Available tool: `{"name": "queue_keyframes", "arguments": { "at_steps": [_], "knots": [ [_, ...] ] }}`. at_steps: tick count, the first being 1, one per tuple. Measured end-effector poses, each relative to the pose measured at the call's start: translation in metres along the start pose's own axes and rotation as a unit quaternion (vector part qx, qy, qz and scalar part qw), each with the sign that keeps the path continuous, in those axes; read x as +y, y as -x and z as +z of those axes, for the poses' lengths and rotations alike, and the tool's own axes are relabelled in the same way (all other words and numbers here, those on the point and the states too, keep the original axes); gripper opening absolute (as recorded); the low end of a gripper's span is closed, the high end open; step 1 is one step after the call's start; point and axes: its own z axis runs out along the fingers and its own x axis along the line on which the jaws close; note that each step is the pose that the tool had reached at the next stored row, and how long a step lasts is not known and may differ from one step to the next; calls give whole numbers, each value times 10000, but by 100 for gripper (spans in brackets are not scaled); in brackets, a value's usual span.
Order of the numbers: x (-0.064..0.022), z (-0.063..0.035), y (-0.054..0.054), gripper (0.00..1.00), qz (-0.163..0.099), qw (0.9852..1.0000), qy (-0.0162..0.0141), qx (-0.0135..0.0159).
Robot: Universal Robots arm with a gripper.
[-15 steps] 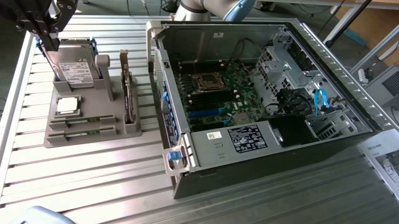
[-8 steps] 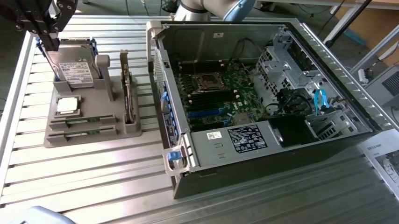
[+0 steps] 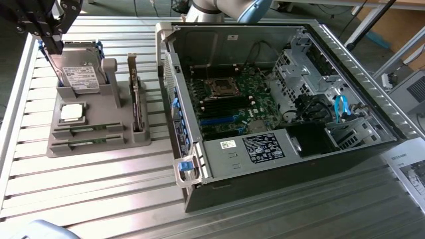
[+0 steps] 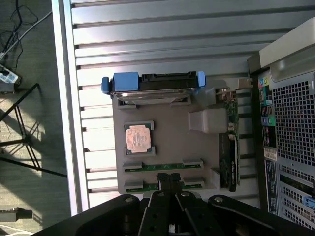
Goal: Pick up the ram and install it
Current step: 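Pick up the ram and move it above insertion slot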
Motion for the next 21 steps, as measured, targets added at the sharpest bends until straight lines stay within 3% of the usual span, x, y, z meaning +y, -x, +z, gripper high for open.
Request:
{"name": "queue_keyframes", "arguments": {
  "at_steps": [12,21],
  "knots": [
    [0,0,0,10,-282,9996,7,13],
    [0,0,0,10,-687,9976,17,31]
  ]
}}
